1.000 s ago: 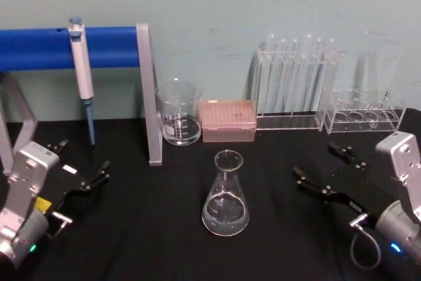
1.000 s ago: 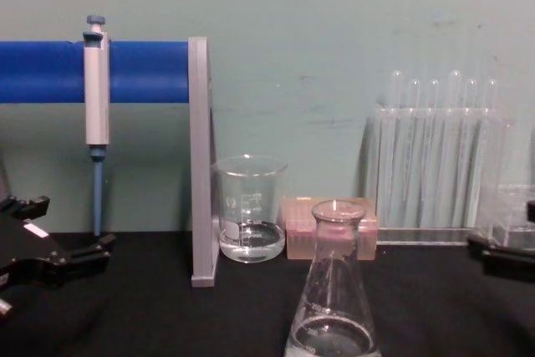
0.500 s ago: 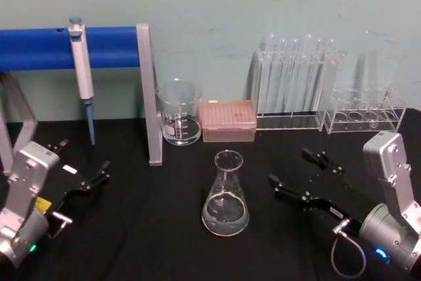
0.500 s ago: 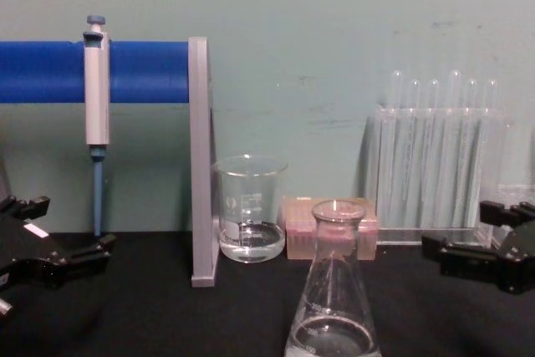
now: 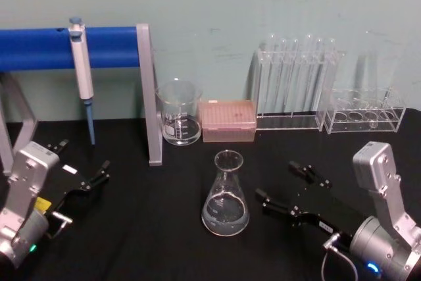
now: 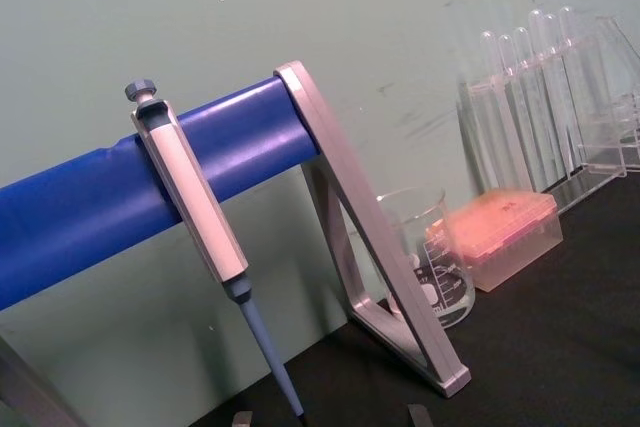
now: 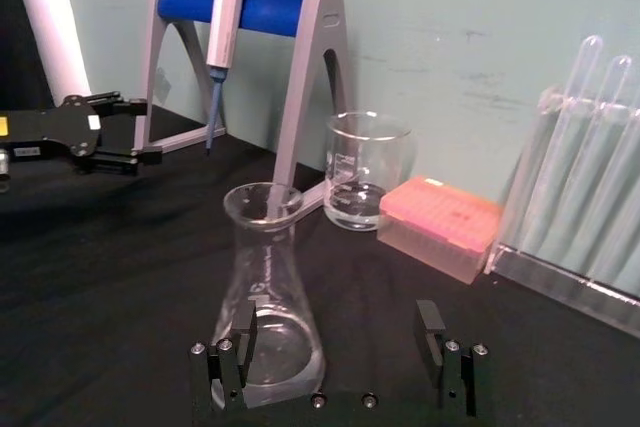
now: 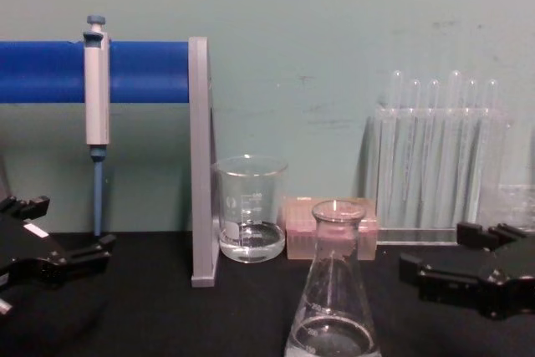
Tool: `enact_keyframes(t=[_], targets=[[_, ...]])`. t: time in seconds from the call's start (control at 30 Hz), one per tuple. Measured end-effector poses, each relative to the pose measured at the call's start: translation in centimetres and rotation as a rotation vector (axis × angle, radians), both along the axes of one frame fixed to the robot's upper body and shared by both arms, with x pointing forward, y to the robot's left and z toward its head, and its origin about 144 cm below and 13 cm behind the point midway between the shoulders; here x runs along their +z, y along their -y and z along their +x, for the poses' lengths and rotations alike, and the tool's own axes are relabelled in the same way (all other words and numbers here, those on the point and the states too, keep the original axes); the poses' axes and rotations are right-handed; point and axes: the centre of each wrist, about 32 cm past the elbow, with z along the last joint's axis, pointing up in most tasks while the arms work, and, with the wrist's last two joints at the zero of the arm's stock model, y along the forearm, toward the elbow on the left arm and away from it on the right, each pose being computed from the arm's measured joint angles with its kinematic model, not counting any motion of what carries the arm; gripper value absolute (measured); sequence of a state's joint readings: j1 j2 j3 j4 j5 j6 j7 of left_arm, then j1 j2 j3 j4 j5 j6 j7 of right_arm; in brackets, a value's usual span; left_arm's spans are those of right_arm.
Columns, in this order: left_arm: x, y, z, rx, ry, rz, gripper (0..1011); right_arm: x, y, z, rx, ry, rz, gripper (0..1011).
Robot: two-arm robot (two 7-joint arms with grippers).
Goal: Grasp the erlenmeyer flask with one hand, shake it three times, then place it back.
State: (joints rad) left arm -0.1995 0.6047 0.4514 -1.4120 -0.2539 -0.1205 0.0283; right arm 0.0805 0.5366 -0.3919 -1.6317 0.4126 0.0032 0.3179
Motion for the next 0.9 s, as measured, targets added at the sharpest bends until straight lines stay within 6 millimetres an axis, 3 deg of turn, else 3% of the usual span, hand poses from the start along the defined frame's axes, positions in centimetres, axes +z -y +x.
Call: enact_keyframes(t=[0.43,0.9], targets=[[0.0,0.0,0.0,0.000,0.000,0.000,1001,-0.3,-1.7,-0.7,-0.043,-0.047,0.003,1000],[0.0,0.0,0.0,0.000,0.000,0.000,1001,-0.1,-2.8,1.2,0.040,-0.056,0.001,1000]])
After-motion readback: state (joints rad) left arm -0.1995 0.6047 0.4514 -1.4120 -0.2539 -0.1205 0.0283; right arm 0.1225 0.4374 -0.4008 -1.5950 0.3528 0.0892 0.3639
